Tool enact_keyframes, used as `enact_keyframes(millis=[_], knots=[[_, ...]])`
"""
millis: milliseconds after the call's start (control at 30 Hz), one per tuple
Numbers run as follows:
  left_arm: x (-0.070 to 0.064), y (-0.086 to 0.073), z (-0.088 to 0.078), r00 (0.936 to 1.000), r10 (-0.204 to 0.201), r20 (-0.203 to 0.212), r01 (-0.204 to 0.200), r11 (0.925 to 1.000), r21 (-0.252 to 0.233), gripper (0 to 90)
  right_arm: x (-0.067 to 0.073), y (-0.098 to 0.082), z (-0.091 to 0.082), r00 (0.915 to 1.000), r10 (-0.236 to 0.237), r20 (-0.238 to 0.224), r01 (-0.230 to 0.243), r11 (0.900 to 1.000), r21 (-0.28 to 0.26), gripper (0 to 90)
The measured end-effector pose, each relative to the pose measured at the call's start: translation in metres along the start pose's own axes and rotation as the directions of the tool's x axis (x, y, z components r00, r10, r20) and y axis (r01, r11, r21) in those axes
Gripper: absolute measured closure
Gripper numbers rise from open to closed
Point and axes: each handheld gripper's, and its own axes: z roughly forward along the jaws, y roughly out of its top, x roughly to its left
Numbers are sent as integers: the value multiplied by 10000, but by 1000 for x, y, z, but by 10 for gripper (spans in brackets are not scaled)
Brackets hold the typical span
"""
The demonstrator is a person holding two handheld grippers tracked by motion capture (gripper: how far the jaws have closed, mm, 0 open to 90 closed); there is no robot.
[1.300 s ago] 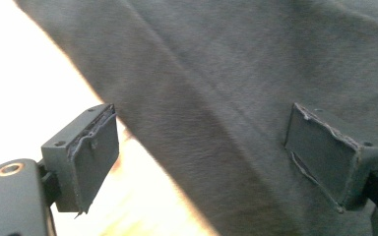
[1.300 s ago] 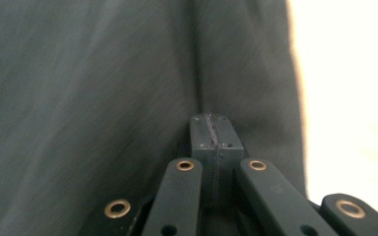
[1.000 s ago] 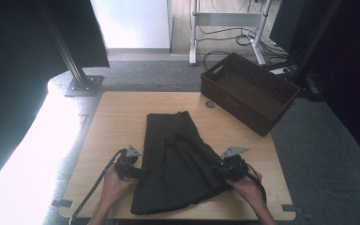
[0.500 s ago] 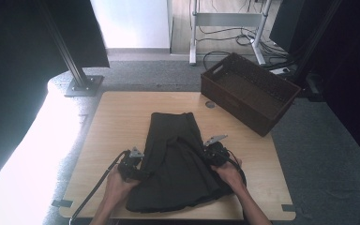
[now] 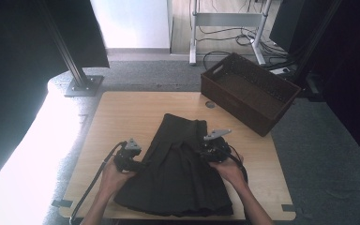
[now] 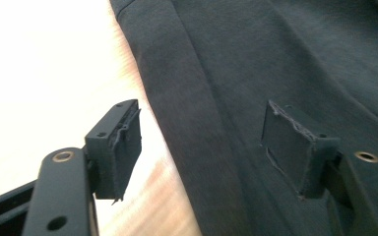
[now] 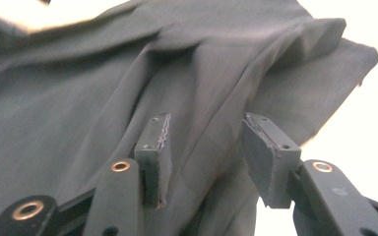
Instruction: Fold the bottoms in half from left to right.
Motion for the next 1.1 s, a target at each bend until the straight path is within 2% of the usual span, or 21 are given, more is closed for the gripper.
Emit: enact_keyframes(millis=[33, 100, 133, 167, 200, 233, 267, 300, 367, 433, 500, 533, 600, 633, 700, 733, 800, 867, 933, 1000, 1100], knots=[[1, 0, 4, 9999, -34, 131, 34, 10000, 40, 371, -3, 4, 6, 10000, 88, 45, -88, 10000, 11, 506], [2, -1, 11, 10000, 26, 27, -27, 9994, 345, 432, -8, 9, 18, 9991, 408, 151, -409, 9992, 42, 498], [2, -2, 14, 9999, 111, 71, -114, 9987, 489, 503, -11, 10, 24, 9984, 555, 132, -556, 9984, 66, 504], [1, -3, 17, 9998, 153, 128, -159, 9984, 535, 557, -13, 10, 30, 9968, 777, 165, -779, 9969, 90, 551], [0, -3, 18, 9996, 115, 242, -127, 9988, 481, 611, -14, 9, 34, 9956, 903, 232, -908, 9956, 210, 678], [-2, -2, 17, 9997, 174, 186, -181, 9992, 367, 694, -15, 7, 38, 9948, 979, 287, -989, 9944, 361, 777], [-5, -1, 14, 9989, 440, -153, -436, 9987, 264, 805, -16, 6, 41, 9938, 1078, 262, -1089, 9931, 429, 818], [-8, 1, 10, 9976, 634, -264, -631, 9979, 129, 865, -16, 4, 41, 9931, 1144, 247, -1154, 9923, 441, 837], [-15, 8, -9, 9964, 763, -377, -786, 9948, -652, 881, -13, 5, 31, 9931, 1107, 385, -1113, 9937, 156, 848], [-26, 18, -29, 9953, 939, -242, -964, 9842, -1485, 883, -12, 8, 14, 9913, 1175, 600, -1156, 9927, -338, 849], [-36, 26, -33, 9914, 1301, -159, -1310, 9779, -1632, 880, -18, 6, 3, 9859, 1504, 740, -1465, 9876, -558, 847], [-39, 28, -28, 9895, 1439, -100, -1440, 9805, -1341, 876, -23, 2, 2, 9818, 1722, 798, -1689, 9845, -464, 846], [-42, 28, -8, 9860, 1621, -393, -1637, 9856, -420, 866, -33, -10, 11, 9749, 2091, 768, -2097, 9778, 2, 838], [-41, 27, 3, 9847, 1678, -471, -1679, 9858, 35, 859, -38, -17, 17, 9717, 2246, 735, -2268, 9737, 232, 832], [-39, 23, 20, 9849, 1640, -554, -1604, 9850, 642, 824, -42, -28, 26, 9657, 2516, 638, -2545, 9662, 408, 817], [-38, 22, 25, 9849, 1637, -559, -1587, 9838, 837, 788, -43, -32, 28, 9658, 2545, 494, -2567, 9655, 446, 810], [-38, 21, 30, 9841, 1703, -497, -1655, 9822, 891, 742, -43, -33, 27, 9669, 2507, 469, -2527, 9666, 427, 776], [-37, 23, 27, 9849, 1662, -491, -1622, 9838, 765, 664, -43, -30, 23, 9727, 2248, 570, -2278, 9723, 523, 661], [-34, 26, 20, 9863, 1533, -612, -1517, 9880, 304, 563, -43, -25, 16, 9759, 2094, 620, -2111, 9772, 217, 555], [-30, 28, 17, 9898, 1266, -651, -1266, 9919, 35, 480, -42, -18, 8, 9782, 2013, 501, -2004, 9795, -213, 496], [-26, 28, 21, 9940, 999, -444, -997, 9950, 75, 464, -42, -3, 5, 9817, 1834, 519, -1809, 9822, -497, 479]])
